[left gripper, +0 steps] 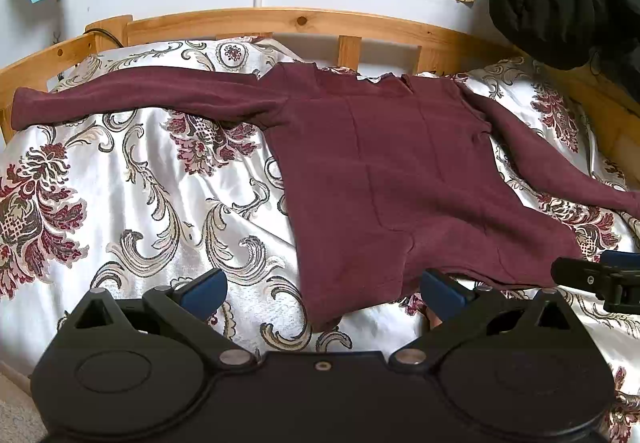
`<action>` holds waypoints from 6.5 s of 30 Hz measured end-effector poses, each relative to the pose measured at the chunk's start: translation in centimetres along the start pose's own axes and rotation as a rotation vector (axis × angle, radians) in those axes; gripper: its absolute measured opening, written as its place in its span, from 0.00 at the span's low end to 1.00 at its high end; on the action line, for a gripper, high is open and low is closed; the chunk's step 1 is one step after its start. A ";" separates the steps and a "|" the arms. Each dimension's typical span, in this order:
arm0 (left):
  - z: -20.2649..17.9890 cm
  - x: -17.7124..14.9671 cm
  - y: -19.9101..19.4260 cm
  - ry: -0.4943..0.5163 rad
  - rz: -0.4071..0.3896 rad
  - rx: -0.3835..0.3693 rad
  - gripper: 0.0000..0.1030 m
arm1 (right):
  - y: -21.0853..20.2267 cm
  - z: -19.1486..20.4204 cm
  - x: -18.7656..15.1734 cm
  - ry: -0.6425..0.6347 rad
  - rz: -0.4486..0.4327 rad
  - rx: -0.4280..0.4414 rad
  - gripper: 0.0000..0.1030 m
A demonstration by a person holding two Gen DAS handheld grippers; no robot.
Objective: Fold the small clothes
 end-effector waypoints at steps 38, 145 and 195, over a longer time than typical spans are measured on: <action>0.2 -0.1 1.3 -0.017 0.078 0.012 0.99 | 0.6 -1.3 -0.6 0.041 -0.008 -0.059 1.00; 4.8 -0.3 21.1 0.012 0.153 -0.338 0.99 | 33.5 -12.4 15.1 -0.010 0.000 -0.092 0.07; 29.3 8.6 10.4 -0.830 -0.406 0.474 0.97 | 15.8 7.9 3.1 0.031 -0.063 0.381 1.00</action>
Point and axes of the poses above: each gripper's, at about its wrist camera, not at the fingertips, and y roughly the way its jaws point, z to its left, x to its top, the point moved 1 cm from there along y, roughly the way its jaws point, and after that the axes turned 14 degrees about -z, right-handed, at the moved point
